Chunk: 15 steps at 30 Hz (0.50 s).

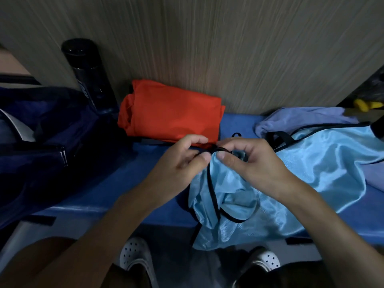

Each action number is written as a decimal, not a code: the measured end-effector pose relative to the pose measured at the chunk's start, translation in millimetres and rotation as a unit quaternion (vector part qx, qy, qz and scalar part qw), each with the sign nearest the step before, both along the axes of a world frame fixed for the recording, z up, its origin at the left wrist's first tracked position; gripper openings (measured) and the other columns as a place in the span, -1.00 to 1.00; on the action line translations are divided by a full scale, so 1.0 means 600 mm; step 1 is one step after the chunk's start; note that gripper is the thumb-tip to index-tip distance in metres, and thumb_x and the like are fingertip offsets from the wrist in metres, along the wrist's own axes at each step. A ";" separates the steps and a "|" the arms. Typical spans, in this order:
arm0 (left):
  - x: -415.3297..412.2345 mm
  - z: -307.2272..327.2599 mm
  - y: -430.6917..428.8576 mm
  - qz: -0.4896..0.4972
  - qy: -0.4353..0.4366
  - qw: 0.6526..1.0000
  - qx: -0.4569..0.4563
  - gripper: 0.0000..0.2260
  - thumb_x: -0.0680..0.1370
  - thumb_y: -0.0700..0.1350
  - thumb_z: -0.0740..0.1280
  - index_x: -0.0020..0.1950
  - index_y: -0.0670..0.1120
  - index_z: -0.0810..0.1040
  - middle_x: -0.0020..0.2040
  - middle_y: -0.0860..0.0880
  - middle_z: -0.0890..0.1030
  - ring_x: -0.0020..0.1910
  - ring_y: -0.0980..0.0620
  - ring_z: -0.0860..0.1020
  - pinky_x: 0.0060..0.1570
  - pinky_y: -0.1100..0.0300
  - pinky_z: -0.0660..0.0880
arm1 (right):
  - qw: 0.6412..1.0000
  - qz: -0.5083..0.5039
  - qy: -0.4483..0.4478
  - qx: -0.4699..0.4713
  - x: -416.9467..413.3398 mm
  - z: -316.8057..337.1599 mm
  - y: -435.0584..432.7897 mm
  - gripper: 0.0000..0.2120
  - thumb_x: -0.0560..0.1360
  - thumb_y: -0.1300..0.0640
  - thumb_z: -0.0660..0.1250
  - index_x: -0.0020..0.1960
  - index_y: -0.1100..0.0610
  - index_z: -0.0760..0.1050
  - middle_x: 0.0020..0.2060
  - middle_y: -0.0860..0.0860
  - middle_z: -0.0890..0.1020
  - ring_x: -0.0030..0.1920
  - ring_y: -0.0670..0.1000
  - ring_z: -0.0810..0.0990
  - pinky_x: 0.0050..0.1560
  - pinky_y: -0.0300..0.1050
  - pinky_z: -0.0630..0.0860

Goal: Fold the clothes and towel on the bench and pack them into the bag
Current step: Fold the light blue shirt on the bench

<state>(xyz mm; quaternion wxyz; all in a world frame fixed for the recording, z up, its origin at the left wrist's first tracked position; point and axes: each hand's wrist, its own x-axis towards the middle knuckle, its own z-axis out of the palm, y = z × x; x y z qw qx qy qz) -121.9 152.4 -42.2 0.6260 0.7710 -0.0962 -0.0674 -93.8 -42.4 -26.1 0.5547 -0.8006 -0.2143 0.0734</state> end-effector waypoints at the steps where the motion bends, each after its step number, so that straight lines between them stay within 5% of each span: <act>1: 0.001 -0.004 0.000 0.004 0.002 1.000 0.006 -0.56 0.47 0.15 0.36 0.30 0.03 0.48 -0.03 0.00 0.69 -0.03 0.08 0.66 0.03 0.11 0.57 | 1.000 -0.001 -0.009 0.003 0.001 -0.001 0.001 -0.94 0.51 0.21 0.40 -0.07 0.15 0.66 -0.10 0.01 0.69 0.01 -0.01 0.64 0.10 -0.22 0.50; 3: 0.001 -0.009 -0.003 0.013 -0.015 0.999 0.028 -0.55 0.43 0.20 0.41 0.23 -0.01 0.56 0.05 0.06 0.69 0.08 0.16 0.64 0.13 0.16 0.56 | 1.000 0.003 -0.023 0.009 0.000 -0.002 0.005 -0.94 0.49 0.22 0.42 -0.08 0.11 0.66 -0.14 -0.01 0.67 -0.05 0.00 0.63 0.04 -0.16 0.53; 5: 0.002 -0.010 -0.006 0.018 -0.037 0.998 0.039 -0.75 0.51 0.08 0.44 0.03 -0.08 0.65 -0.10 -0.01 0.71 -0.07 0.08 0.67 -0.03 0.12 0.59 | 0.999 0.005 -0.036 -0.005 0.000 -0.004 0.007 -0.91 0.49 0.23 0.44 -0.09 0.06 0.66 -0.16 -0.05 0.65 -0.08 -0.03 0.62 0.01 -0.16 0.53; 8: 0.006 -0.012 -0.008 0.045 -0.070 0.996 0.044 -0.73 0.55 0.03 0.38 -0.17 -0.18 0.62 -0.32 -0.20 0.62 -0.35 -0.15 0.56 -0.30 -0.06 0.47 | 0.999 -0.006 -0.042 -0.021 -0.002 -0.007 0.008 -0.92 0.48 0.19 0.45 -0.06 0.04 0.64 -0.14 -0.08 0.65 -0.05 -0.04 0.62 0.04 -0.20 0.51; 11: 0.010 -0.010 -0.007 0.083 -0.083 0.992 0.055 -0.73 0.60 -0.08 0.35 -0.23 -0.22 0.58 -0.42 -0.25 0.49 -0.46 0.00 0.37 -0.39 -0.03 0.33 | 0.984 -0.079 -0.143 -0.075 -0.014 -0.012 0.001 -0.75 0.43 0.09 0.50 0.03 0.02 0.48 -0.04 -0.08 0.56 0.04 -0.12 0.53 0.10 -0.39 0.36; 15: 0.017 -0.012 -0.002 0.106 -0.084 0.989 0.066 -0.72 0.61 -0.14 0.34 -0.26 -0.25 0.55 -0.49 -0.16 0.37 -0.47 0.10 0.28 -0.43 0.10 0.23 | 0.967 -0.019 -0.190 -0.170 -0.055 -0.018 -0.029 -0.73 0.42 -0.12 0.40 -0.23 0.03 0.41 -0.28 -0.13 0.47 -0.20 -0.09 0.48 -0.06 -0.15 0.37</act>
